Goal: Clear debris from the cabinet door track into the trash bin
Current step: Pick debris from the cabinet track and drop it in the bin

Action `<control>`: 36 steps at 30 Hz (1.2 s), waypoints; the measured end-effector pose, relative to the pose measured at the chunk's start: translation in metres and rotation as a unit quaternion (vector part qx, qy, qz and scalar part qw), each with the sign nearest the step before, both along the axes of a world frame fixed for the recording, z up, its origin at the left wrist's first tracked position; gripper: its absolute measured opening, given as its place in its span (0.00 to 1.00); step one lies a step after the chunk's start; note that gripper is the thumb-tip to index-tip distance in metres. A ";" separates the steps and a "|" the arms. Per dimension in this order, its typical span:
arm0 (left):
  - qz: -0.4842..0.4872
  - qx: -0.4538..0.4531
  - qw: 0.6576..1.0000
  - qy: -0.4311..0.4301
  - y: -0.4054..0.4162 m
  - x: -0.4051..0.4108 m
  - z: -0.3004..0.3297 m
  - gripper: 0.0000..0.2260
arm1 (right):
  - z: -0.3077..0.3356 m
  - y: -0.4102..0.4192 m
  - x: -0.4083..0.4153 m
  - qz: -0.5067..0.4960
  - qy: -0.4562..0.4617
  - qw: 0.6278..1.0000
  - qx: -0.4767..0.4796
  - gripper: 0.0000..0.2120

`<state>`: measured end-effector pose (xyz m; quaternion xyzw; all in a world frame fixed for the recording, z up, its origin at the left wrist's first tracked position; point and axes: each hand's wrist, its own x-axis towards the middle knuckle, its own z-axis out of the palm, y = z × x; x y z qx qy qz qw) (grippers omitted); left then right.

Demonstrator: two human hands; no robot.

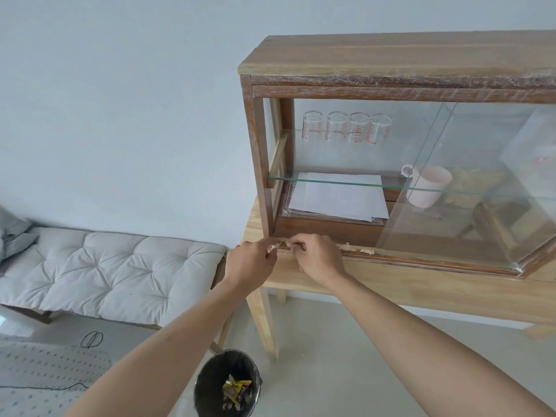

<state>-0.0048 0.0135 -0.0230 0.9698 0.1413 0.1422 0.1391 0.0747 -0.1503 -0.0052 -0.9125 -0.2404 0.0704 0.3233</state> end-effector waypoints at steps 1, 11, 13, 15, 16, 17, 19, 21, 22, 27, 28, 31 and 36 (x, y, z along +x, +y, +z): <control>-0.004 -0.009 1.000 -0.005 0.002 -0.006 -0.001 0.12 | 0.000 0.000 -0.003 -0.006 0.002 1.000 0.005 0.10; 0.026 -0.109 0.993 0.038 0.053 -0.095 -0.023 0.11 | -0.011 0.017 -0.069 0.049 0.051 0.997 0.034 0.10; 0.049 -0.127 0.990 0.034 0.061 -0.116 -0.030 0.09 | -0.019 0.027 -0.087 0.055 0.057 0.996 0.029 0.09; 0.064 -0.120 0.990 0.025 0.067 -0.136 -0.040 0.08 | -0.031 0.038 -0.103 0.066 0.064 0.995 0.027 0.09; 0.072 -0.118 0.990 0.022 0.070 -0.145 -0.046 0.08 | -0.037 0.043 -0.112 0.074 0.068 0.995 0.025 0.10; 0.081 -0.121 0.989 0.022 0.072 -0.154 -0.052 0.08 | -0.043 0.048 -0.120 0.083 0.073 0.994 0.019 0.10; 0.103 -0.143 0.984 0.037 0.077 -0.172 -0.064 0.07 | -0.057 0.056 -0.133 0.094 0.083 0.992 0.001 0.10; 0.127 -0.167 0.976 0.063 0.083 -0.186 -0.079 0.07 | -0.073 0.065 -0.144 0.094 0.095 0.991 -0.018 0.09; 0.140 -0.174 0.972 0.075 0.086 -0.193 -0.089 0.07 | -0.083 0.070 -0.148 0.091 0.100 0.990 -0.028 0.09; 0.187 -0.214 0.947 0.147 0.096 -0.228 -0.150 0.10 | -0.151 0.088 -0.170 0.096 0.151 0.978 -0.111 0.09; 0.198 -0.219 0.941 0.165 0.099 -0.236 -0.164 0.10 | -0.167 0.092 -0.174 0.103 0.162 0.972 -0.133 0.09; 0.229 -0.237 0.920 0.214 0.104 -0.258 -0.201 0.11 | -0.214 0.106 -0.191 0.131 0.189 0.954 -0.192 0.10; 0.262 -0.257 0.898 0.243 0.117 -0.277 -0.224 0.10 | -0.252 0.123 -0.213 0.138 0.240 0.934 -0.225 0.16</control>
